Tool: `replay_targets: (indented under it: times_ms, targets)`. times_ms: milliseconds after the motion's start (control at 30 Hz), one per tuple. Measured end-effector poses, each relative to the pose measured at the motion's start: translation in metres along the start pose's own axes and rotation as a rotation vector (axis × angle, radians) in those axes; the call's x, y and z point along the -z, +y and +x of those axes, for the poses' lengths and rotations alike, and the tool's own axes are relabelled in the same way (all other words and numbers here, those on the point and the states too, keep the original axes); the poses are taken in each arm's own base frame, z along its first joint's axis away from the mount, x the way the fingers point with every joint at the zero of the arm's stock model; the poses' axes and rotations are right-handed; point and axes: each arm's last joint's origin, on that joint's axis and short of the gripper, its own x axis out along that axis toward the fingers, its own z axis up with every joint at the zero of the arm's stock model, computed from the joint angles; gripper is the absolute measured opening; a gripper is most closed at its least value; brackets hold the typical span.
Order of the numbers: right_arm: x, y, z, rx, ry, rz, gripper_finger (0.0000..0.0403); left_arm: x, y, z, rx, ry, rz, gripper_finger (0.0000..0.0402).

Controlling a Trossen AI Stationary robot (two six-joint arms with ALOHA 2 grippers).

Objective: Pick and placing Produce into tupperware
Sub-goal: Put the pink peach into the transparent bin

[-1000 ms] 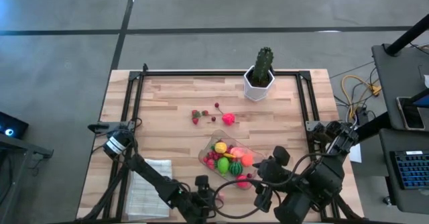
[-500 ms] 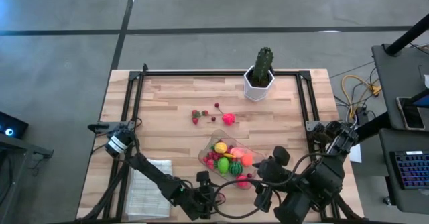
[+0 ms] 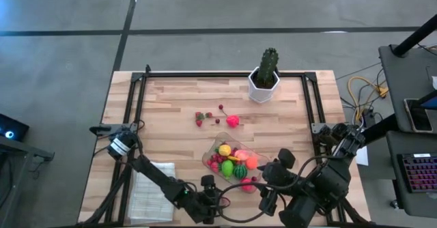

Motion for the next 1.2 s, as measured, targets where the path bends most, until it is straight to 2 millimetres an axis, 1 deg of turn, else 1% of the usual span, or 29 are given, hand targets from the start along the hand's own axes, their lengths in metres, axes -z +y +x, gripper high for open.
replay_targets:
  times_ms: [233,300,500,633,833,933,1200]
  targets:
    - [0.0,0.0,0.0,0.0,0.0,-0.003,0.0224,-0.002,0.006,0.003,-0.015,0.0,-0.008,0.0248]
    - [0.0,0.0,0.0,0.0,0.0,-0.003,0.0224,0.001,0.006,0.005,-0.019,0.003,-0.006,0.0248]
    - [0.0,0.0,0.0,0.0,0.0,-0.002,0.0224,0.003,0.004,0.01,0.014,-0.013,-0.025,0.0248]
    - [0.0,0.0,0.0,0.0,0.0,-0.003,0.0224,0.001,0.003,0.01,0.016,-0.022,-0.029,0.0248]
    - [0.0,0.0,0.0,0.0,0.0,-0.003,0.0224,0.003,0.004,0.011,0.009,-0.008,-0.021,0.0247]
    - [0.0,0.0,0.0,0.0,0.0,-0.003,0.0224,0.003,0.004,0.011,0.01,-0.007,-0.02,0.0233]
    - [0.0,0.0,0.0,0.0,0.0,-0.003,0.0224,0.003,0.004,0.011,0.015,-0.004,-0.02,0.0153]
